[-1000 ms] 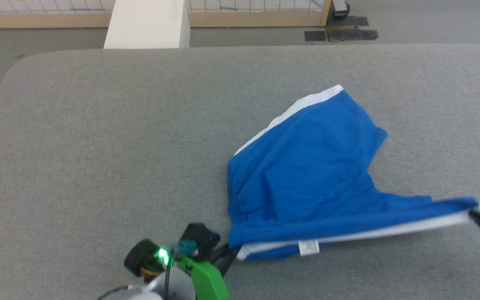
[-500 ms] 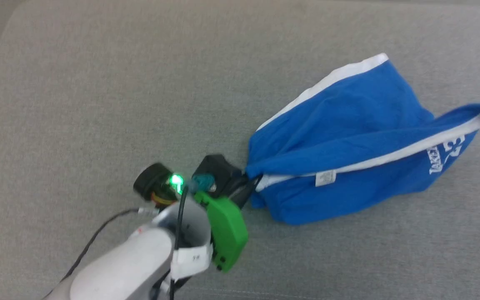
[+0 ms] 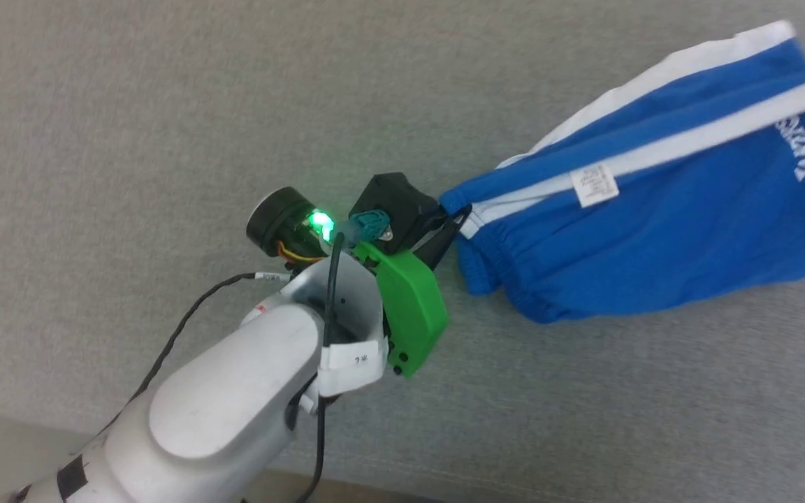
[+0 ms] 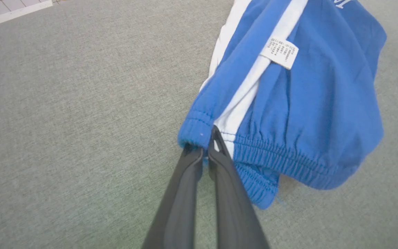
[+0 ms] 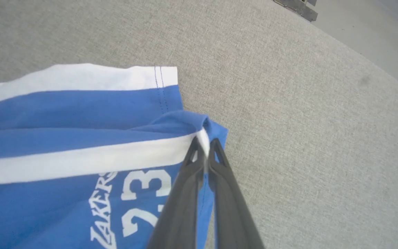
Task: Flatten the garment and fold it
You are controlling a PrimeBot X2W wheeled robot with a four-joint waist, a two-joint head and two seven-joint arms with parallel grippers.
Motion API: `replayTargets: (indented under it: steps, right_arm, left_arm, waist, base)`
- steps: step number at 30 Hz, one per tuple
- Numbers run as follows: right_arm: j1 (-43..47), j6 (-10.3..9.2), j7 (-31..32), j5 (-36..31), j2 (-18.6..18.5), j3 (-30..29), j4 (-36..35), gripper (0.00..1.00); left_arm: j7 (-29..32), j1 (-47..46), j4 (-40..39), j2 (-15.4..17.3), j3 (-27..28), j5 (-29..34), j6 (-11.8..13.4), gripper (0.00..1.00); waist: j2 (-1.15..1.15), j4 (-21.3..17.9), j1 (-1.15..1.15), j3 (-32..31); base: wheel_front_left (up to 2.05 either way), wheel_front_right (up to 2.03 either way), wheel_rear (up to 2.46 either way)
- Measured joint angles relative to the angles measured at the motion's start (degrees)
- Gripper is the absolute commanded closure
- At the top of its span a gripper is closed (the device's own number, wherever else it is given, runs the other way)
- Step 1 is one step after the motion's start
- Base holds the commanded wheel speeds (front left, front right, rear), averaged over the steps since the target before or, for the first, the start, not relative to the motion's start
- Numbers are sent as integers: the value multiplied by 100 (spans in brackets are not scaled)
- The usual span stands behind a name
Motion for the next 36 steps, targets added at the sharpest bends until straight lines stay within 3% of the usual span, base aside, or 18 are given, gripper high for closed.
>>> replayTargets:
  steps: [10, 11, 12, 13, 14, 15, 23, 30, 36]
  right_arm:
    - [-414, 0, -882, -192, 84, 415, 882, 100]
    - [-444, 0, -980, -193, 99, 414, 981, 68]
    - [-471, 0, -1042, -200, 107, 425, 1049, 0]
    - [-502, 0, -1116, -215, 121, 455, 1125, 0]
    - [-511, 0, -1200, -243, 127, 505, 1189, 0]
    - [-513, -3, -1272, -256, 129, 549, 1250, 0]
    - [-502, -2, -2093, -63, 215, 787, 1504, 0]
    - [112, -2, -3210, 288, -35, 964, 1074, 0]
    - [909, -2, -3973, 334, -118, 695, 881, 0]
  left_arm:
    - [-279, -99, 339, -221, 0, 37, -7, 100]
    - [-285, -105, 379, -245, -3, 36, -7, 100]
    - [-288, -106, 409, -264, -5, 36, -8, 100]
    - [-316, -106, 453, -279, -10, 35, -8, 99]
    - [-354, -106, 491, -289, -4, 36, -3, 21]
    - [-392, -105, 538, -290, -2, 37, 1, 0]
    - [-637, -55, 923, -115, -20, 254, 133, 0]
    - [-1198, 487, 1026, 47, 380, 104, 583, 0]
    - [-1863, 1000, 871, 336, 955, 32, 1192, 0]
  waist:
    - [0, 371, 0, 342]
    - [0, 391, 0, 356]
    - [0, 402, 0, 360]
    - [0, 406, 0, 350]
    - [0, 407, 0, 331]
    - [0, 404, 0, 304]
    - [0, 285, 0, -131]
    - [0, 171, -1, -741]
    - [0, 101, -1, -1264]
  base:
    - [0, 0, 0]
    - [0, 0, 0]
    - [0, 0, 0]
    - [0, 0, 0]
    - [0, 0, 0]
    - [0, 0, 0]
    - [0, 0, 0]
    - [0, 0, 0]
    - [0, 0, 0]
